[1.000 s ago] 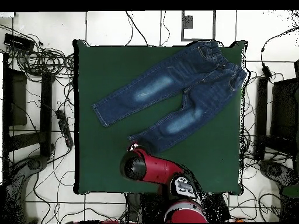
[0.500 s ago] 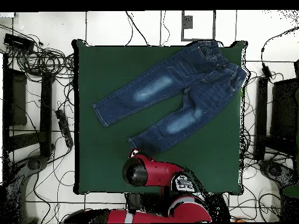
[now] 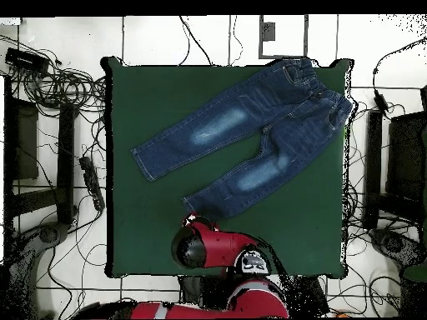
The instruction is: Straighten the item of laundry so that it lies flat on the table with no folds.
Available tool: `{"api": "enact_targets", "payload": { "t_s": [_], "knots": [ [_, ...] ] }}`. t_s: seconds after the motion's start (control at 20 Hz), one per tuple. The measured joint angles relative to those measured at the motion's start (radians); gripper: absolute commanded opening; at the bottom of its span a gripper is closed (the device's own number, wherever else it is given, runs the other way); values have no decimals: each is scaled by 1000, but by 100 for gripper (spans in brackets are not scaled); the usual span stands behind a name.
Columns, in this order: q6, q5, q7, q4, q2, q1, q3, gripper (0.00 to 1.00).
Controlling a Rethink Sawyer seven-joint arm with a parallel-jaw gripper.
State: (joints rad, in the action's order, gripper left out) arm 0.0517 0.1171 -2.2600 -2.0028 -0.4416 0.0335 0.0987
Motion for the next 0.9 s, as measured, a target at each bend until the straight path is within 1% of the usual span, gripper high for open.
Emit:
{"api": "enact_targets", "payload": {
  "t_s": [0.35,0.4,0.9],
  "knots": [
    [25,-2,0,16,9,-44,25,100],
    [30,-2,0,20,10,-51,28,0],
    [30,-19,0,21,13,-64,38,0]
  ]
}}
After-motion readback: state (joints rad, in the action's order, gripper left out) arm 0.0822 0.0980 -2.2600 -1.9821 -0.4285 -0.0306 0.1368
